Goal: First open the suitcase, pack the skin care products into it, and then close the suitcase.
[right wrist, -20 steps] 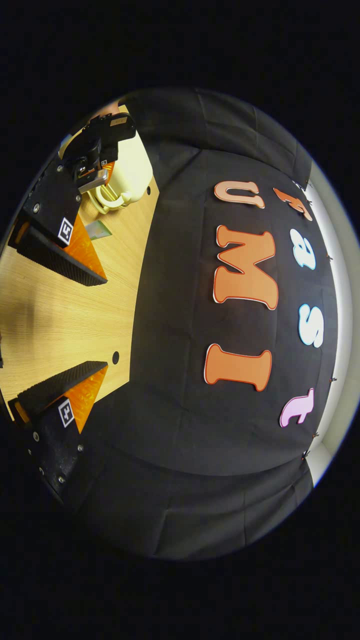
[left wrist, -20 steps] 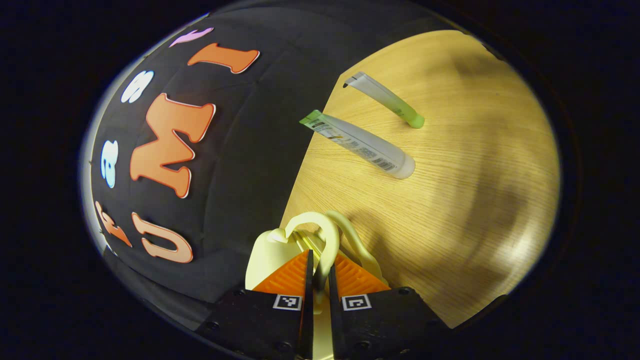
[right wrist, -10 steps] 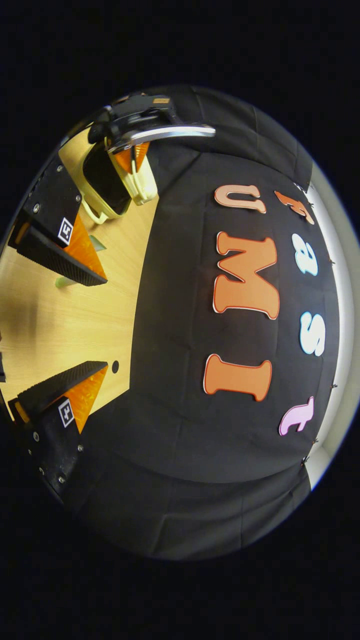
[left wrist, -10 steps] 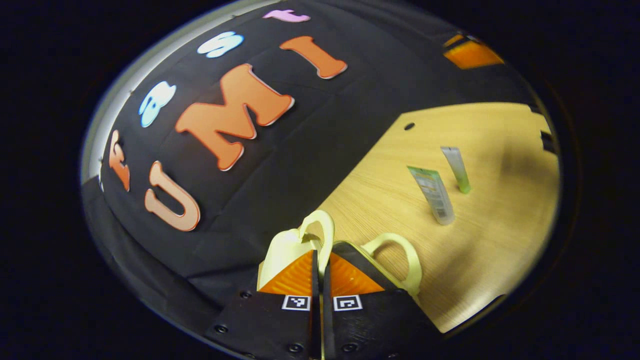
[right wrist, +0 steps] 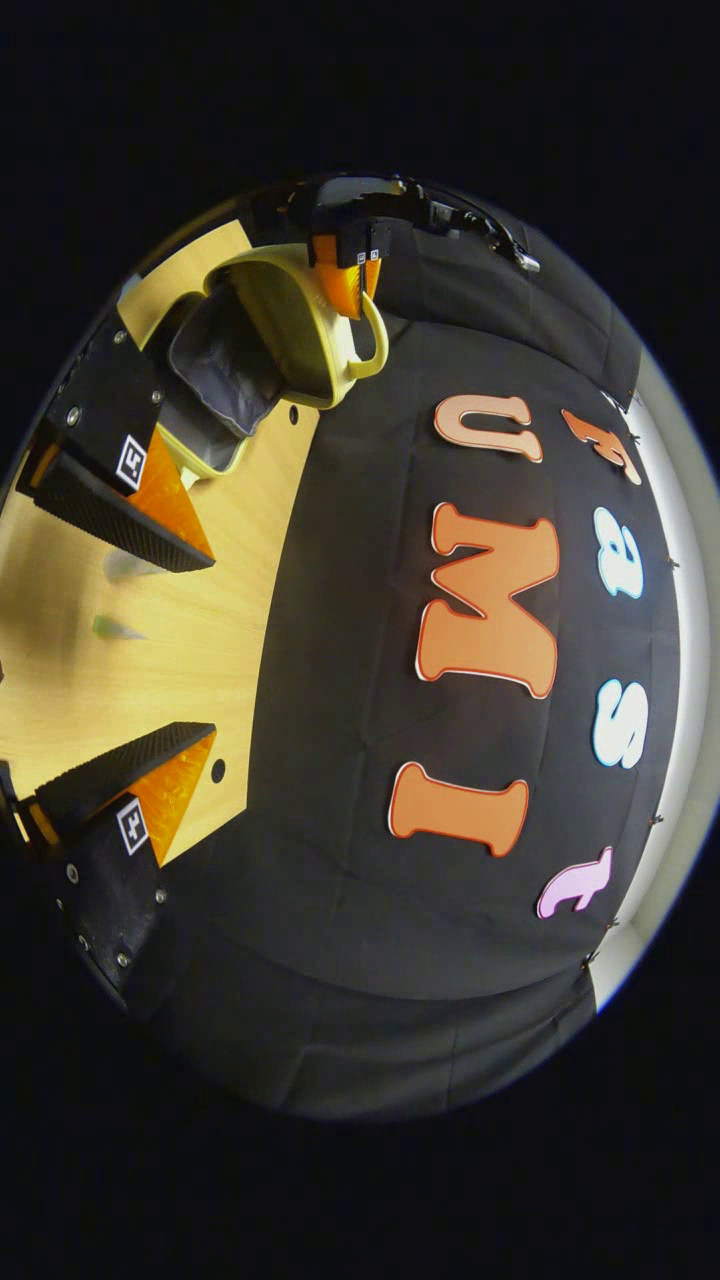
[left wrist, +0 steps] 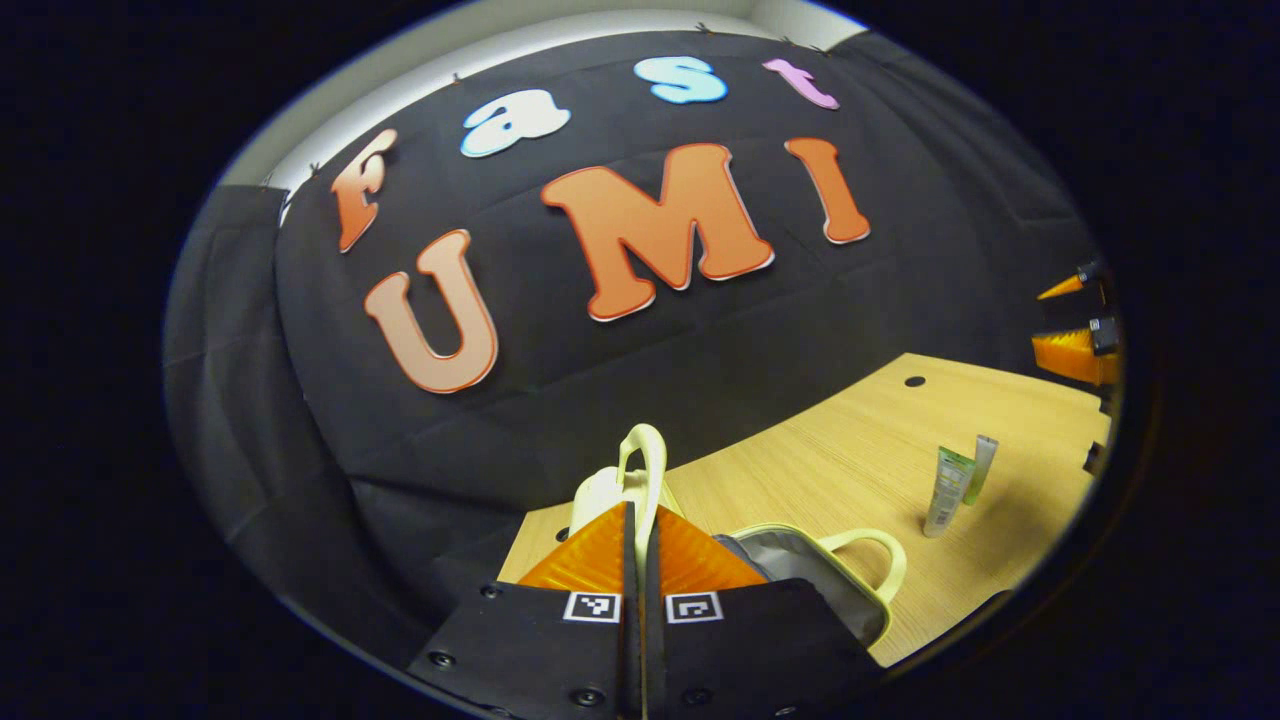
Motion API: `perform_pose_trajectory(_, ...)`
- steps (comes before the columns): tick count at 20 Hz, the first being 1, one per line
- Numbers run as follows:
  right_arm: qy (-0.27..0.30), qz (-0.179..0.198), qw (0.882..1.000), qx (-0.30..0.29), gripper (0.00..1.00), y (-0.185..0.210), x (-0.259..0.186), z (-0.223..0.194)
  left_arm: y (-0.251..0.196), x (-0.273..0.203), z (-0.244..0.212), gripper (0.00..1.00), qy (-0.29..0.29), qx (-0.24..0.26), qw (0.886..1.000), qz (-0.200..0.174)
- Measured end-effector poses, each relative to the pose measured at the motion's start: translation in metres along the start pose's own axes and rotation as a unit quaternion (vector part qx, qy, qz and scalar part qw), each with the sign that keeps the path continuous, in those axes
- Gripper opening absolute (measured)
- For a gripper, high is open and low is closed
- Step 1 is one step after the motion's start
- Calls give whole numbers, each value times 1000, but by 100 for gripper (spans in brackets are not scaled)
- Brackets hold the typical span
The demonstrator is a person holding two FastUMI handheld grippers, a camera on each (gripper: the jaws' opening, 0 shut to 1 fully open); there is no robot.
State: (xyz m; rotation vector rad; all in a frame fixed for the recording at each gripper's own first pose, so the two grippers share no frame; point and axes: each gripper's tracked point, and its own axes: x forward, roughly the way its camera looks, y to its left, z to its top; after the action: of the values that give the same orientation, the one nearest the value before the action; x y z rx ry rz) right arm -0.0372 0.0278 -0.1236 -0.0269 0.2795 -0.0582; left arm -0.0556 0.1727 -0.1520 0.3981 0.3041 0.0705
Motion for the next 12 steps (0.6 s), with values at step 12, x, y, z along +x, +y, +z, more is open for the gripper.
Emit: perform_pose_trajectory(12,46,-7,999,28,96,60,3,-12,204,5,-116,2,53,-29,994,93)
